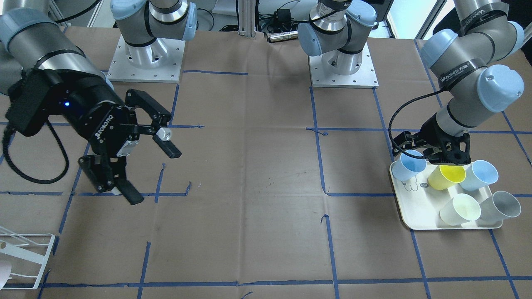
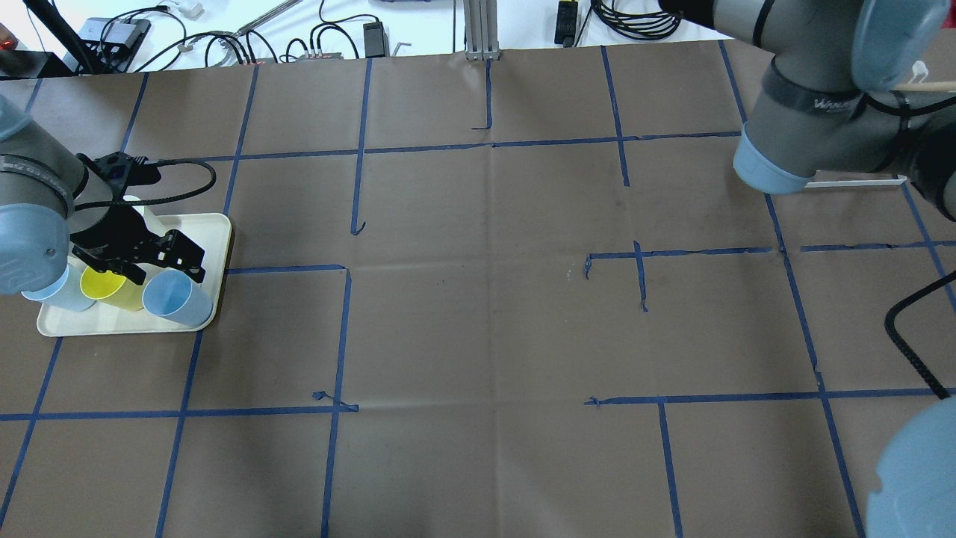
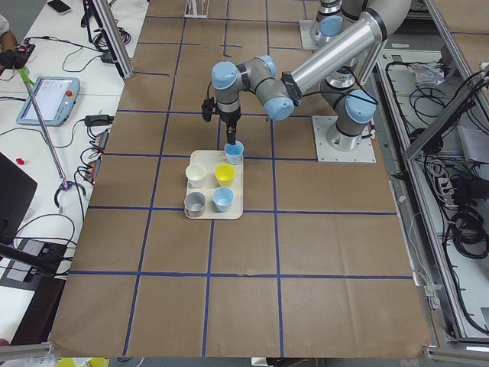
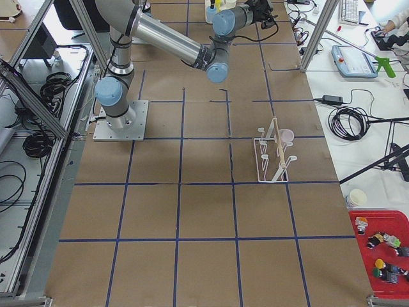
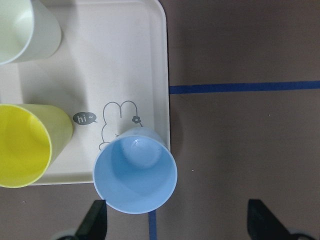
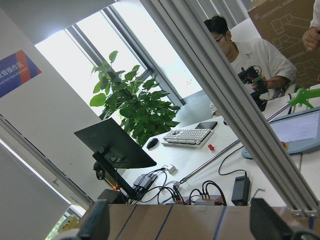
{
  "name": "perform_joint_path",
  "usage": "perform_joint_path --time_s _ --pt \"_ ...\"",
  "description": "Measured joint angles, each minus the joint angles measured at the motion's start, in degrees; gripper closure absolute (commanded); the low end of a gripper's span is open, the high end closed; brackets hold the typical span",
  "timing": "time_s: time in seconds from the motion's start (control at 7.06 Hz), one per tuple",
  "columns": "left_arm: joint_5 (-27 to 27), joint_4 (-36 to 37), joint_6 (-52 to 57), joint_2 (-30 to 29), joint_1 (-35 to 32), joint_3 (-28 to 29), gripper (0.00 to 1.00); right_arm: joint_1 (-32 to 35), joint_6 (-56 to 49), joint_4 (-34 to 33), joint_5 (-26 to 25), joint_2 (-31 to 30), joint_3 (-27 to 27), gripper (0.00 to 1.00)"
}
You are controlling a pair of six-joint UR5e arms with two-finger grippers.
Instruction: Transfer IKEA cup to right arm and place on rack
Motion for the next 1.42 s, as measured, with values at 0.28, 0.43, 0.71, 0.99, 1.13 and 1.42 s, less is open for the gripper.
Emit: perform_joint_path --time_s 0.28,0.43,0.71,0.99,1.13,1.42 --pt "0.04 0.61 -0.16 -2.02 -0.04 -0.11 0.02 1.81 15.38 -3.42 -0.16 0.06 0.33 0.00" --pt "0.08 1.41 -0.20 -3.10 -0.04 -0.14 0.02 2.02 20.60 -4.64 -0.38 -0.02 0.35 0.00" --pt "0.33 2.67 -0.25 -5.03 -0.04 -0.15 0.03 2.14 26.71 -6.43 -0.63 -0.22 0.36 0.00" --pt "0.52 3.30 -0.55 -6.15 -0.04 -0.15 0.39 2.16 30.17 -7.08 -0.68 -0.24 0.32 0.00" --pt "0.56 3.40 -0.83 -6.33 -0.07 -0.14 0.72 2.16 31.78 -7.55 -0.77 -0.32 0.33 0.00" --pt "0.71 3.39 -0.92 -6.59 -0.11 -0.10 1.00 2.26 38.27 -12.49 -1.24 -0.03 0.95 0.00"
